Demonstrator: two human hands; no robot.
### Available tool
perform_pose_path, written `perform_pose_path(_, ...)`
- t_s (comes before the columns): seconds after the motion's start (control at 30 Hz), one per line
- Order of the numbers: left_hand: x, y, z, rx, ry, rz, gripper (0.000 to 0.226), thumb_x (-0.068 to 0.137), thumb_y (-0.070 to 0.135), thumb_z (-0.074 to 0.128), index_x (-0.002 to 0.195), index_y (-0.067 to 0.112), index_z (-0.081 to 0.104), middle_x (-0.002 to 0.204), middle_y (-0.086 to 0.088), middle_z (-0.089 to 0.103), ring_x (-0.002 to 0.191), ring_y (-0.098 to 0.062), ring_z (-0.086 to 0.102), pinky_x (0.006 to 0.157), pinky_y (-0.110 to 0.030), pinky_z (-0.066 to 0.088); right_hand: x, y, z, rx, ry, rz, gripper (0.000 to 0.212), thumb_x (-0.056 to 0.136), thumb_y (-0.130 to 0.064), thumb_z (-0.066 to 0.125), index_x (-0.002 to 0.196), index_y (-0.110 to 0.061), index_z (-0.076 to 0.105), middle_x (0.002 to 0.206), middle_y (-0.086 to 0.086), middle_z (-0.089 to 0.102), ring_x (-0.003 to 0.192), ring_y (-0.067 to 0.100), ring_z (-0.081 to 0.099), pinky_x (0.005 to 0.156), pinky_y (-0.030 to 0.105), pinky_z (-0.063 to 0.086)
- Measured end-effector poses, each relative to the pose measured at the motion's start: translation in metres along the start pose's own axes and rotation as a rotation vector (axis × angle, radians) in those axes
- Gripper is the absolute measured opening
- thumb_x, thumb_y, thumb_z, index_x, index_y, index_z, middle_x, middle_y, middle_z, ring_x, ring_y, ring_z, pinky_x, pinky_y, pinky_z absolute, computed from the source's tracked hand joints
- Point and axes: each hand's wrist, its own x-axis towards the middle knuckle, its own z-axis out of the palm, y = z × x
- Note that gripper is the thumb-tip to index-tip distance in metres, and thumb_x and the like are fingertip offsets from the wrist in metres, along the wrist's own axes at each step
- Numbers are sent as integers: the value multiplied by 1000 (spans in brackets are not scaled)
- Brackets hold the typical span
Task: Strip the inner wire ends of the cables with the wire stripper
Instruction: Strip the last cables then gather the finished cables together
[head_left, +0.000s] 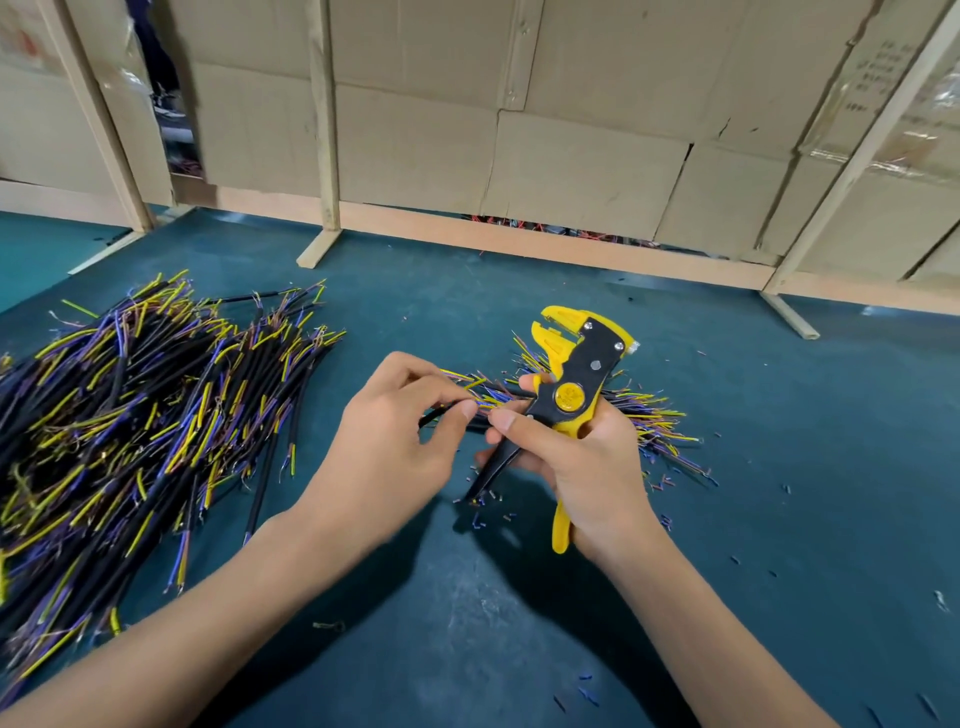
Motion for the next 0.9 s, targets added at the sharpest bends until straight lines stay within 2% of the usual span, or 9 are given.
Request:
perform_pose_path(0.07, 0, -3, 1, 20, -49, -58, 8, 94, 16, 69, 90, 21, 73, 93, 7, 59, 85, -2, 58, 74, -6, 38, -1, 1, 1, -18, 9, 0, 37, 75, -4, 79, 108, -3, 62, 79, 18, 71, 73, 32, 68, 71, 53, 61)
perform_pose_path(0.17, -2, -8, 3, -15, -64, -141, 12, 96, 24, 66, 86, 31, 68, 87, 12, 61, 78, -7, 59, 72, -17, 44, -2, 3, 4, -36, 12, 7, 35, 75, -4, 79, 107, -5, 62, 77, 15, 72, 73, 30, 70, 71, 54, 61)
perform_pose_path(0.27, -3, -9, 6, -148, -15, -212, 16, 96, 29, 64, 82, 36, 66, 73, 18, 64, 57, -5, 51, 57, -14, 38, -2, 4, 6, -23, 17, 7, 33, 76, -4, 79, 106, -6, 64, 78, 14, 72, 74, 30, 70, 75, 59, 61)
perform_pose_path(0.4, 2, -8, 6, -319, 17, -280, 16, 99, 31, 61, 85, 34, 68, 69, 15, 68, 50, -6, 50, 55, -28, 39, -2, 4, 6, 30, 11, 13, 31, 78, 2, 77, 105, -3, 64, 79, 17, 68, 70, 32, 66, 71, 53, 61)
perform_pose_path(0.53, 0, -9, 4, -307, 9, -257, 14, 98, 29, 62, 85, 31, 68, 63, 20, 64, 47, 0, 48, 54, -22, 38, -4, 4, 6, 5, -16, 6, 19, 77, 0, 75, 87, -16, 76, 79, 17, 68, 71, 32, 65, 70, 52, 61)
perform_pose_path(0.6, 1, -8, 2, -355, -7, -257, 10, 96, 23, 66, 88, 27, 71, 63, 21, 64, 49, 3, 50, 54, -13, 38, -4, 4, 7, 29, -2, 8, 21, 77, -1, 77, 96, -8, 72, 81, 18, 68, 70, 33, 66, 70, 54, 60)
perform_pose_path(0.67, 3, -6, 0, -438, -8, -259, 7, 93, 16, 69, 90, 22, 73, 59, 21, 61, 48, 2, 48, 52, -11, 37, -3, 4, 4, 60, 4, 27, 34, 78, -5, 79, 108, 2, 64, 82, 20, 68, 70, 34, 67, 70, 55, 60)
perform_pose_path(0.8, 9, -7, -7, -613, 89, -271, 5, 93, 15, 69, 90, 13, 72, 53, 10, 53, 43, -10, 37, 42, -18, 33, -4, 0, -2, 140, -182, 125, 23, 86, -12, 75, 104, 0, 67, 85, 25, 65, 72, 37, 64, 69, 54, 58)
perform_pose_path(0.9, 12, -8, -13, -564, 64, -202, 8, 96, 14, 65, 96, 9, 72, 64, 15, 63, 45, -4, 43, 47, -12, 35, -7, 1, -3, 129, -344, 212, 23, 87, -14, 74, 106, -2, 69, 84, 25, 65, 71, 36, 65, 68, 54, 58)
